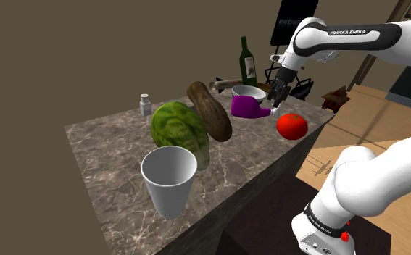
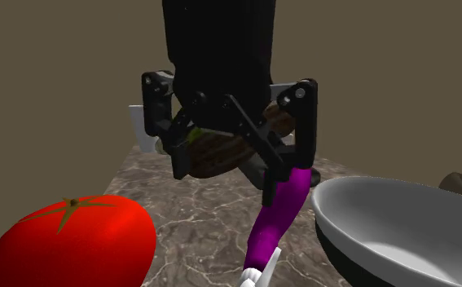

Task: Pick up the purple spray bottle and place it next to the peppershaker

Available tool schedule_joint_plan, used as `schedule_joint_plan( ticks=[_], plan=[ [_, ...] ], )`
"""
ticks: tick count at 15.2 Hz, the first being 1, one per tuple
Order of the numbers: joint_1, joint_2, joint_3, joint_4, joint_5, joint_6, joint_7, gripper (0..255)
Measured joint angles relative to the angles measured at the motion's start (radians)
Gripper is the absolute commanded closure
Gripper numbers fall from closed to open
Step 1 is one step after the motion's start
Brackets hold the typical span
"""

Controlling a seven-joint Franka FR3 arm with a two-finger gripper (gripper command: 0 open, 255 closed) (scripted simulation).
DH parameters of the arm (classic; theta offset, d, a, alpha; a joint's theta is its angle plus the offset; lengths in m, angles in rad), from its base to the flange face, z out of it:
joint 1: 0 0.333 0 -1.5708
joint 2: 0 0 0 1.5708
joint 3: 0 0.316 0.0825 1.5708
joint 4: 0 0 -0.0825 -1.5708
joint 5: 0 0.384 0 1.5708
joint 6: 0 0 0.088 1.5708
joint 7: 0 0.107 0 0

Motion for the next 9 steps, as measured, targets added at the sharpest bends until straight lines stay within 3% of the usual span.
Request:
schedule_joint_plan(
  ticks=[4,9],
  plan=[
    [0.057,0.127,-0.119,0.071,0.029,0.025,-0.206,0],
    [0.068,0.155,-0.144,0.046,0.042,0.085,-0.250,0]
  ],
)
